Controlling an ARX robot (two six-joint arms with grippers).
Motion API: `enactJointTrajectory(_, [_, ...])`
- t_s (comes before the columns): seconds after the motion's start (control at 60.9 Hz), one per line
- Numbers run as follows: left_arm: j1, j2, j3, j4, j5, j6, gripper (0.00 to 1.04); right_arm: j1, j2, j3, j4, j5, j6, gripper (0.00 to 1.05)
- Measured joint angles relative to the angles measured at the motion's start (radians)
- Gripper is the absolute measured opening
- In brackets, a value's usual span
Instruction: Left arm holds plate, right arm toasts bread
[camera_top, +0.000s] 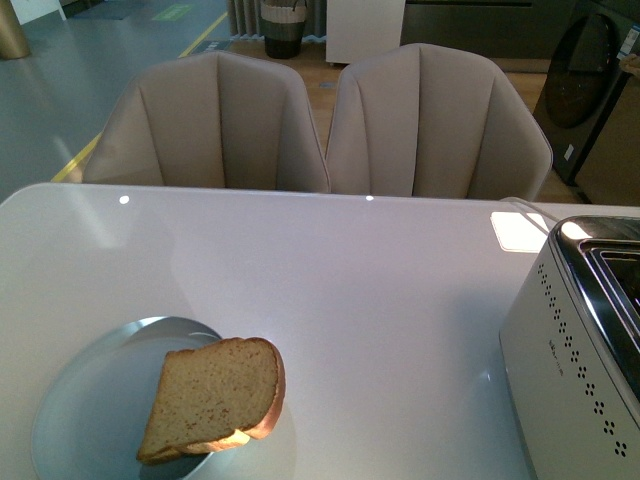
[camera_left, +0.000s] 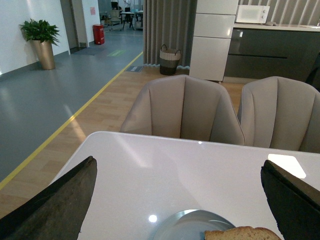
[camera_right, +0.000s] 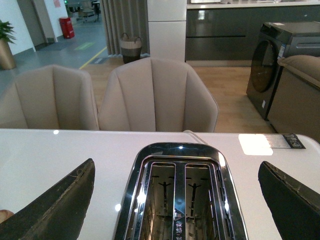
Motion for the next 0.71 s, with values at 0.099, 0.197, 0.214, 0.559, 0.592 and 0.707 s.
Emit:
enactJointTrajectory(0.099, [0.000, 0.000, 0.000, 0.000, 0.000, 0.000, 0.98, 0.000, 0.000, 0.000, 0.000, 0.000, 0.000, 0.96])
enactJointTrajectory(0.197, [0.000, 0.000, 0.000, 0.000, 0.000, 0.000, 0.98, 0.000, 0.000, 0.000, 0.000, 0.000, 0.000, 0.96])
enactJointTrajectory(0.214, [0.000, 0.000, 0.000, 0.000, 0.000, 0.000, 0.98, 0.000, 0.000, 0.000, 0.000, 0.000, 0.000, 0.96])
enactJointTrajectory(0.559, [0.000, 0.000, 0.000, 0.000, 0.000, 0.000, 0.98, 0.000, 0.000, 0.000, 0.000, 0.000, 0.000, 0.96])
enactJointTrajectory(0.592, [0.000, 0.000, 0.000, 0.000, 0.000, 0.000, 0.98, 0.000, 0.000, 0.000, 0.000, 0.000, 0.000, 0.96])
enactJointTrajectory(0.707, [0.000, 0.000, 0.000, 0.000, 0.000, 0.000, 0.98, 0.000, 0.000, 0.000, 0.000, 0.000, 0.000, 0.96])
